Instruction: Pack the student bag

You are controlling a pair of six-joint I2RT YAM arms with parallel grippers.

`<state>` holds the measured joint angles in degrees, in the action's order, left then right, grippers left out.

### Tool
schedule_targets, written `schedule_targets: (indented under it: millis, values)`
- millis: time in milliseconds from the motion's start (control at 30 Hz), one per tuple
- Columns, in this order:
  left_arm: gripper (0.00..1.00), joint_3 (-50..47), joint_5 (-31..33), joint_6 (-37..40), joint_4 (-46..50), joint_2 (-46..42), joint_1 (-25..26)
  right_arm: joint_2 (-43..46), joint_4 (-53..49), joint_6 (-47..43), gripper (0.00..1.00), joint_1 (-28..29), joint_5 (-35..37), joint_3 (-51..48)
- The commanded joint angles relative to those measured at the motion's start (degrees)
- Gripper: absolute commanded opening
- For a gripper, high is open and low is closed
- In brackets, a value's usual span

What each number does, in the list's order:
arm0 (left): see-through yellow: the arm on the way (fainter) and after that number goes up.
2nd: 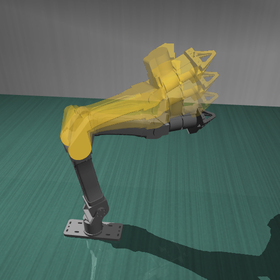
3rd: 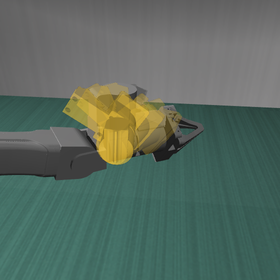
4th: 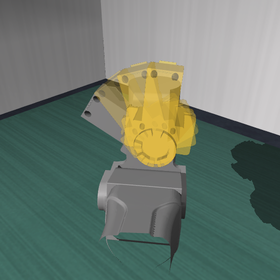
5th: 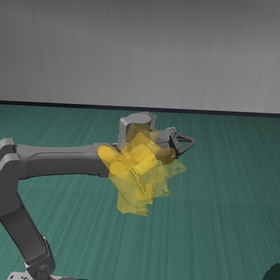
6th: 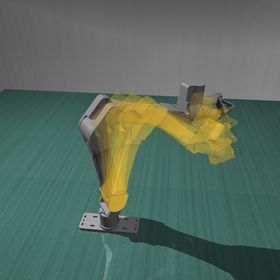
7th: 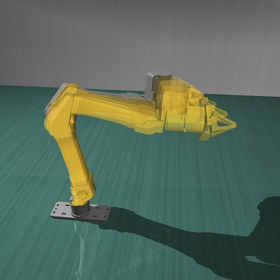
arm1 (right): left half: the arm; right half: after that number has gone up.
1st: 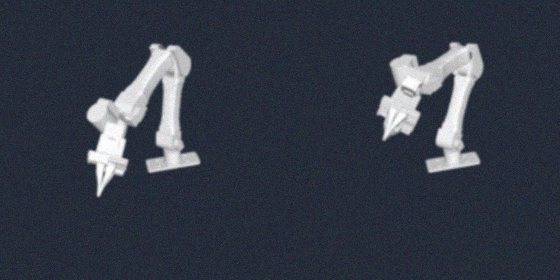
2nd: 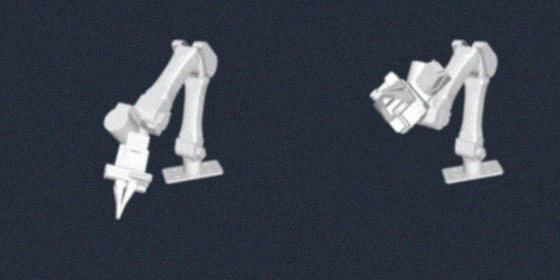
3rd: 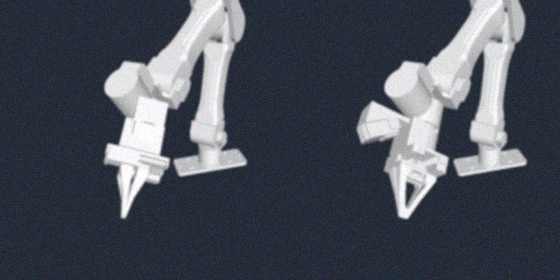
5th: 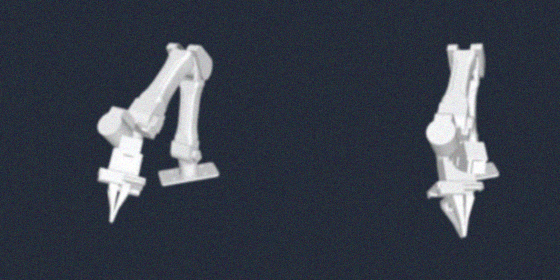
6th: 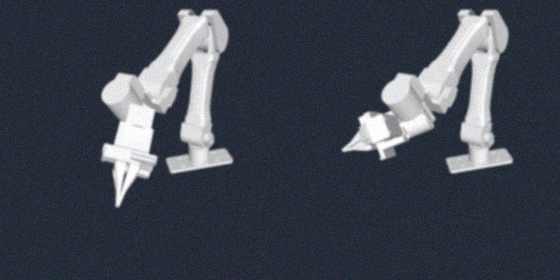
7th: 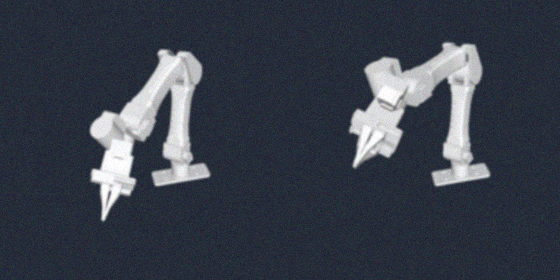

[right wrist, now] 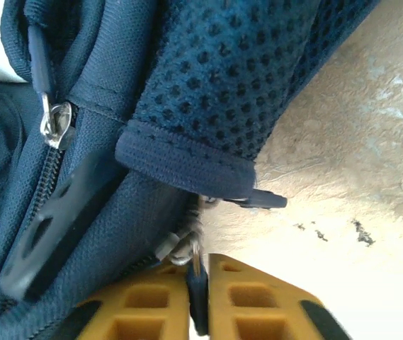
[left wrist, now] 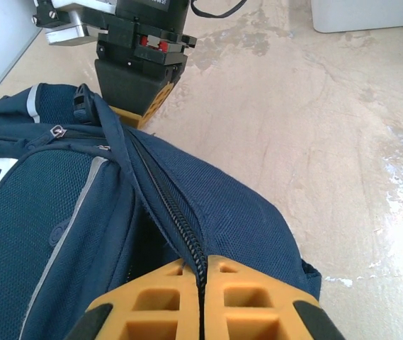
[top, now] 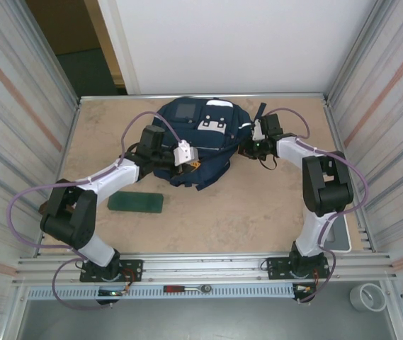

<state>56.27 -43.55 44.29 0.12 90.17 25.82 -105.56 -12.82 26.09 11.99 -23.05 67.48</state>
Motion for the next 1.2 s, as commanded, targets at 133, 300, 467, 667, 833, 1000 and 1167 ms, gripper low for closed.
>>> schedule_targets:
  millis: [133, 300, 467, 667, 833, 1000, 1167]
  values:
    - [0.0, 0.3, -5.4, -1.7, -3.7, -1.9, 0.3, 8.0, 1.9, -3.7, 0.33, -4.7, -7.5, -3.7]
    - [0.0, 0.2, -5.4, -1.8, -3.6, -1.7, 0.4, 8.3, 7.2, 3.5, 0.4, -7.8, -10.2, -4.4]
    - [0.0, 0.2, -5.2, -1.9, -3.5, -1.4, 0.6, 3.2, 7.0, 9.2, 0.45, -8.4, -6.7, -0.1]
    - [0.0, 0.8, -4.8, -1.8, -2.6, -0.5, 1.1, -4.5, 13.6, 17.8, 0.64, -8.2, -10.5, 5.1]
    - [0.0, 1.1, -4.7, -1.6, -2.1, 0.1, 1.5, -11.6, 11.6, 19.0, 0.68, -7.8, -8.9, 12.1]
    - [0.03, 2.0, -4.0, -1.0, -0.6, 1.1, 2.0, -16.4, 11.1, 19.1, 0.32, -8.0, -11.3, 16.8]
    - [0.04, 3.8, -1.8, 0.3, 2.7, 2.5, 2.0, -9.9, 10.4, 16.1, 0.0, -11.2, -8.7, 9.7]
